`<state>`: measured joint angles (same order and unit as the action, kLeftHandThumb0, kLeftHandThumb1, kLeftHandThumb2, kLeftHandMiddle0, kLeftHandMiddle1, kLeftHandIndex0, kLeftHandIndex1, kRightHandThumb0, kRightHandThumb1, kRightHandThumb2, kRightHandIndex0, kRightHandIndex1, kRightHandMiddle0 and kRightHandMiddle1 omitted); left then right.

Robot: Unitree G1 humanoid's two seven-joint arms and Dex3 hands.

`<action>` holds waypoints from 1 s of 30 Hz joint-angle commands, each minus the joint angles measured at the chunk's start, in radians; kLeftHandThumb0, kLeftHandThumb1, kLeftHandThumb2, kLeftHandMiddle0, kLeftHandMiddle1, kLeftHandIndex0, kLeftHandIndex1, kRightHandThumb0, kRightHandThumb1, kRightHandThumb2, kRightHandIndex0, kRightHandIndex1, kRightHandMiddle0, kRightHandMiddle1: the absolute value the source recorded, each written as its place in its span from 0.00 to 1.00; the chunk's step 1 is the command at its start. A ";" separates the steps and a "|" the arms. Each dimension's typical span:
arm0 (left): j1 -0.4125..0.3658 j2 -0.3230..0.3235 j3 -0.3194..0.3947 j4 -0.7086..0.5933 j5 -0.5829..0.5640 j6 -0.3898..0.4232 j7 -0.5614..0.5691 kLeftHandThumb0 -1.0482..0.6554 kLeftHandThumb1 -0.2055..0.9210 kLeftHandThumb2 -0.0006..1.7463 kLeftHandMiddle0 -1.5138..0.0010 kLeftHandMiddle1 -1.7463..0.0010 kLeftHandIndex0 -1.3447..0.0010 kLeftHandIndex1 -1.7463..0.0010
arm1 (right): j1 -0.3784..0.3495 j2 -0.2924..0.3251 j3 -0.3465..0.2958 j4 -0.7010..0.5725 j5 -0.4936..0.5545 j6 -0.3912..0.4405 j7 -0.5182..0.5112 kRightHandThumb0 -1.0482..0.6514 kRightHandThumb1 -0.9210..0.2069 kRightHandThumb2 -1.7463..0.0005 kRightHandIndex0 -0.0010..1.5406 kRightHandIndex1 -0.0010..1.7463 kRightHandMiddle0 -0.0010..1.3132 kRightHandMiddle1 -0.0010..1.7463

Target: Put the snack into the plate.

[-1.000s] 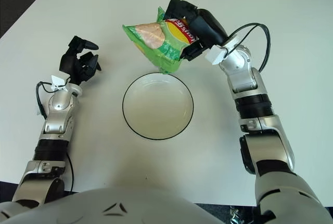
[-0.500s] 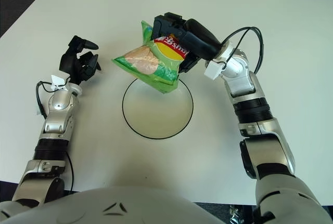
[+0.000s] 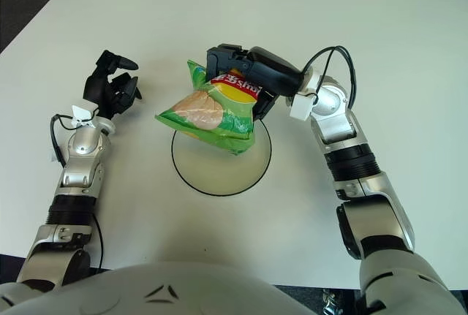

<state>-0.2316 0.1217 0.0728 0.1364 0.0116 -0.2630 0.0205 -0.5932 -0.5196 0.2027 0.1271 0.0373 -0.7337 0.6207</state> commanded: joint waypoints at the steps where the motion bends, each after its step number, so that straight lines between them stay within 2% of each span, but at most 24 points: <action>1: 0.093 -0.034 -0.008 0.078 -0.001 -0.007 0.004 0.41 1.00 0.22 0.41 0.00 0.74 0.08 | 0.019 -0.013 0.011 -0.040 0.043 0.009 0.053 0.62 0.52 0.26 0.37 0.97 0.33 1.00; 4: 0.094 -0.034 -0.008 0.077 -0.002 -0.006 0.003 0.41 1.00 0.22 0.41 0.00 0.74 0.08 | 0.014 -0.038 0.039 -0.061 0.098 0.059 0.140 0.62 0.50 0.29 0.34 0.95 0.35 1.00; 7: 0.094 -0.034 -0.008 0.076 -0.003 -0.004 0.003 0.41 1.00 0.22 0.41 0.00 0.74 0.08 | 0.007 -0.053 0.046 -0.070 0.126 0.087 0.199 0.62 0.42 0.38 0.33 0.88 0.35 0.99; 8: 0.094 -0.034 -0.008 0.075 -0.003 -0.004 0.003 0.41 1.00 0.22 0.41 0.00 0.74 0.08 | 0.005 -0.055 0.046 -0.072 0.132 0.093 0.214 0.62 0.35 0.46 0.33 0.84 0.35 0.96; 9: 0.094 -0.034 -0.008 0.075 -0.003 -0.003 0.003 0.41 1.00 0.22 0.41 0.00 0.74 0.08 | 0.000 -0.060 0.047 -0.073 0.136 0.098 0.232 0.61 0.32 0.49 0.33 0.82 0.35 0.96; 11: 0.094 -0.034 -0.008 0.074 -0.003 -0.002 0.003 0.41 1.00 0.21 0.41 0.00 0.74 0.08 | -0.006 -0.068 0.046 -0.075 0.143 0.108 0.264 0.61 0.15 0.69 0.32 0.75 0.35 0.90; 13: 0.094 -0.034 -0.008 0.073 -0.003 -0.001 0.004 0.41 1.00 0.21 0.41 0.00 0.74 0.08 | -0.013 -0.077 0.047 -0.077 0.148 0.115 0.297 0.61 0.08 0.76 0.28 0.76 0.34 0.89; 14: 0.095 -0.034 -0.008 0.072 -0.003 0.000 0.004 0.41 1.00 0.21 0.41 0.00 0.74 0.08 | -0.018 -0.083 0.051 -0.075 0.152 0.113 0.320 0.54 0.05 0.77 0.27 0.61 0.31 0.89; 15: 0.095 -0.035 -0.008 0.072 -0.003 0.001 0.004 0.41 1.00 0.21 0.41 0.00 0.74 0.08 | -0.022 -0.086 0.052 -0.073 0.155 0.111 0.336 0.51 0.03 0.81 0.28 0.44 0.26 0.69; 16: 0.095 -0.035 -0.008 0.072 -0.003 0.001 0.004 0.41 1.00 0.21 0.41 0.00 0.74 0.09 | -0.024 -0.086 0.052 -0.072 0.157 0.110 0.348 0.50 0.03 0.83 0.29 0.36 0.26 0.59; 18: 0.095 -0.035 -0.008 0.071 -0.004 0.002 0.004 0.41 1.00 0.21 0.41 0.00 0.74 0.09 | -0.030 -0.083 0.054 -0.064 0.165 0.103 0.375 0.47 0.01 0.87 0.31 0.15 0.28 0.30; 20: 0.095 -0.035 -0.007 0.070 -0.004 0.003 0.003 0.41 1.00 0.21 0.41 0.00 0.74 0.09 | -0.034 -0.079 0.054 -0.058 0.170 0.099 0.394 0.45 0.01 0.88 0.29 0.08 0.26 0.18; 22: 0.095 -0.035 -0.007 0.069 -0.005 0.003 0.003 0.41 1.00 0.21 0.41 0.00 0.74 0.09 | -0.035 -0.073 0.046 -0.049 0.181 0.093 0.409 0.45 0.00 0.89 0.28 0.03 0.26 0.10; 28: 0.097 -0.034 -0.007 0.062 -0.006 0.009 0.002 0.41 1.00 0.22 0.41 0.00 0.74 0.08 | -0.050 -0.056 0.022 -0.014 0.249 0.088 0.460 0.47 0.00 0.91 0.24 0.00 0.26 0.05; 30: 0.099 -0.035 -0.008 0.057 -0.006 0.013 0.002 0.41 1.00 0.22 0.41 0.00 0.74 0.08 | -0.060 -0.056 0.016 -0.009 0.281 0.110 0.484 0.49 0.00 0.91 0.23 0.00 0.26 0.05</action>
<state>-0.2317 0.1217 0.0726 0.1333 0.0113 -0.2585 0.0204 -0.6200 -0.5827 0.2368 0.1104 0.2684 -0.6398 1.0709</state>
